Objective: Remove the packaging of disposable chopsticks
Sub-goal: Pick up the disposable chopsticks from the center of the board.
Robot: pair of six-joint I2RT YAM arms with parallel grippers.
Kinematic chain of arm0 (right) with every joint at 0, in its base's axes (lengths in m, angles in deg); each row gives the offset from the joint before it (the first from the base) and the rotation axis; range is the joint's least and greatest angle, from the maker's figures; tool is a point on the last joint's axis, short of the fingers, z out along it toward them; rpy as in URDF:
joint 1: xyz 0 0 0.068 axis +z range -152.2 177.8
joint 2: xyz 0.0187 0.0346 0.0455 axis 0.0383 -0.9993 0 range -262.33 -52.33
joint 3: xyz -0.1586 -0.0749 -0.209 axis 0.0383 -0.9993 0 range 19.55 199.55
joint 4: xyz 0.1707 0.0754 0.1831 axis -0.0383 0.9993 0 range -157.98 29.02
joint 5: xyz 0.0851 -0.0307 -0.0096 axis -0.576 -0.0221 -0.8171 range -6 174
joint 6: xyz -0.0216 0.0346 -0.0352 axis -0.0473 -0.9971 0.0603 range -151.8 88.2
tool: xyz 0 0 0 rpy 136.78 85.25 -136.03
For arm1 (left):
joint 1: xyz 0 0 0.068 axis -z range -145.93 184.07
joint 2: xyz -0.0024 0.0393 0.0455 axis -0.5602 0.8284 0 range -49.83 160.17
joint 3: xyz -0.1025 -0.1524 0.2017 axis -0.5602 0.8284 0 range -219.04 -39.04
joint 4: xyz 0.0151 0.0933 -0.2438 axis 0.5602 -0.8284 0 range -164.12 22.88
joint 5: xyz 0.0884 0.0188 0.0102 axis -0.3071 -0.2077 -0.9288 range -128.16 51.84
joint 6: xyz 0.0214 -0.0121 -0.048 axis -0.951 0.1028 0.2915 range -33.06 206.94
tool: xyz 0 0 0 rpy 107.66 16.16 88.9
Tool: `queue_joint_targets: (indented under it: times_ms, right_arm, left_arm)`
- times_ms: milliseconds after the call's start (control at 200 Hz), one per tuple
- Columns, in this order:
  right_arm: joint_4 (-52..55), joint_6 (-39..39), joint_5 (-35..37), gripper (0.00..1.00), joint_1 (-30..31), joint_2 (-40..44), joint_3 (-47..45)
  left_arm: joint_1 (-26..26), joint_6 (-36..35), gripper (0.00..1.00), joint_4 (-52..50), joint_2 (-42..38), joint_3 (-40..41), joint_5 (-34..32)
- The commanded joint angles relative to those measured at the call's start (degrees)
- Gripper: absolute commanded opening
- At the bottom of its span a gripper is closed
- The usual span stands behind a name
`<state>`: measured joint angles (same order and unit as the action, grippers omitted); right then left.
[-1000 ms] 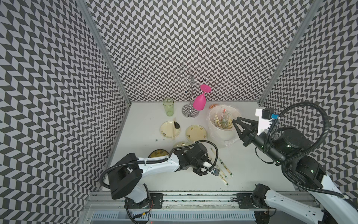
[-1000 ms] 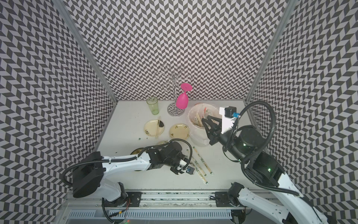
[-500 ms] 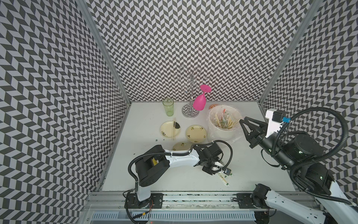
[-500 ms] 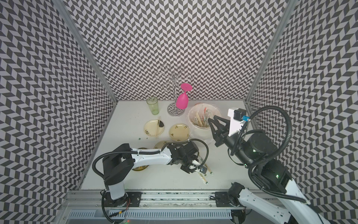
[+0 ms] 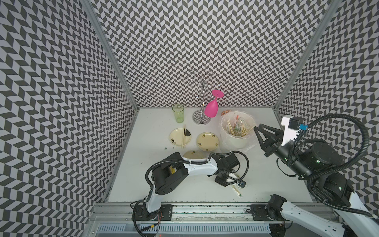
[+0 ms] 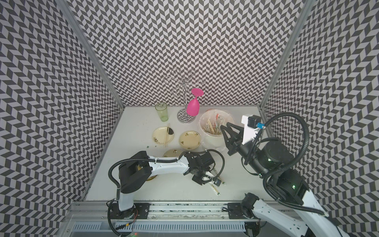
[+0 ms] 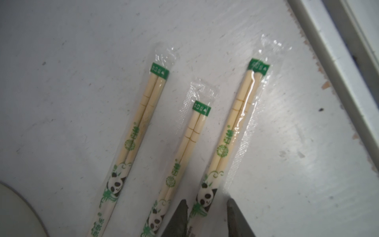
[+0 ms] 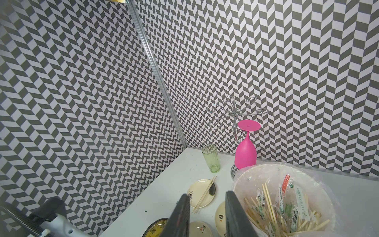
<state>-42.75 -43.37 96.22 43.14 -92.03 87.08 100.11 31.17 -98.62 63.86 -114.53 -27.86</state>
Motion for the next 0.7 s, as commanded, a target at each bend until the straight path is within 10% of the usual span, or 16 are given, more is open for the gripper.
queue_joint_targets:
  times_ms: [0,696]
  right_arm:
    - [-2.63,-0.19,0.65,0.3,0.05,-0.08,-0.84]
    - [-4.23,-0.8,-1.29,0.3,0.01,-1.47,-0.97]
  left_arm:
    - [0.63,-0.29,0.37,-3.37,2.27,-1.24,-3.01]
    - [0.58,2.54,0.05,-5.98,1.28,-2.84,-1.34]
